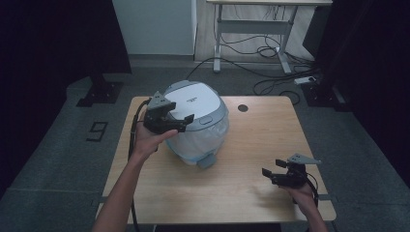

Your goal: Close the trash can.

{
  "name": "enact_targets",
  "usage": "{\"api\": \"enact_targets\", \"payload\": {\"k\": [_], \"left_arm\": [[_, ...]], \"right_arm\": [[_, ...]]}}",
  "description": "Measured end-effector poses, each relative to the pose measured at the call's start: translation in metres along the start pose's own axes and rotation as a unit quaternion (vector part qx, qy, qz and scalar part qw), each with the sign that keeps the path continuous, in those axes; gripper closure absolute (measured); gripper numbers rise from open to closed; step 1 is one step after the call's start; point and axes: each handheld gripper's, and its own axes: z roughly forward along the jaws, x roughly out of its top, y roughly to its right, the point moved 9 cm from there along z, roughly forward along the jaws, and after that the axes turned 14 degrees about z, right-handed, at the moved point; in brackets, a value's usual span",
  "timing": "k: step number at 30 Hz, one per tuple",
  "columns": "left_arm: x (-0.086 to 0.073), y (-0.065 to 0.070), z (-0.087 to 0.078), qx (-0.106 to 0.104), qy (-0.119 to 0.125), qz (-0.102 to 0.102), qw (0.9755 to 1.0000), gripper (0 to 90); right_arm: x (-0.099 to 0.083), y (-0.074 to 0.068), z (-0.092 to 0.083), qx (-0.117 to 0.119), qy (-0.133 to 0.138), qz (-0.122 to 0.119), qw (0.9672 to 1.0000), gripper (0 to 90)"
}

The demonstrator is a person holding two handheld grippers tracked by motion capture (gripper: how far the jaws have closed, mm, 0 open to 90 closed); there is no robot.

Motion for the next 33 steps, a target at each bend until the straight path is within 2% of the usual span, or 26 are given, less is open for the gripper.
{"api": "enact_targets", "payload": {"k": [5,11,16,20,24,29,33], "left_arm": [[-0.016,0.01,-0.017,0.003,0.002,0.003,1.0,17.4],[-0.039,0.016,-0.034,0.011,0.004,-0.011,0.9999,15.3],[-0.063,0.023,-0.042,0.012,0.004,-0.023,0.9997,15.3],[-0.086,0.026,-0.04,0.016,-0.004,-0.032,0.9994,15.3],[-0.116,0.033,-0.03,0.022,-0.032,-0.032,0.9987,15.3],[-0.147,0.036,-0.017,0.028,-0.06,-0.042,0.9969,15.2],[-0.164,0.034,-0.011,0.034,-0.076,-0.049,0.9953,15.2]], "right_arm": [[0.001,0.0,0.001,0.004,0.001,0.002,1.0,16.9],[0.004,-0.003,0.0,0.01,0.005,0.0,0.9999,17.0],[0.004,-0.003,0.0,0.008,0.006,0.001,0.9999,17.0],[0.003,-0.003,0.001,0.007,0.003,0.0,1.0,16.9],[0.001,-0.003,0.003,0.006,-0.001,-0.002,1.0,17.0],[0.0,-0.004,0.004,0.006,-0.003,-0.005,1.0,16.9],[-0.001,-0.003,0.005,0.004,-0.005,-0.007,1.0,16.9]]}}
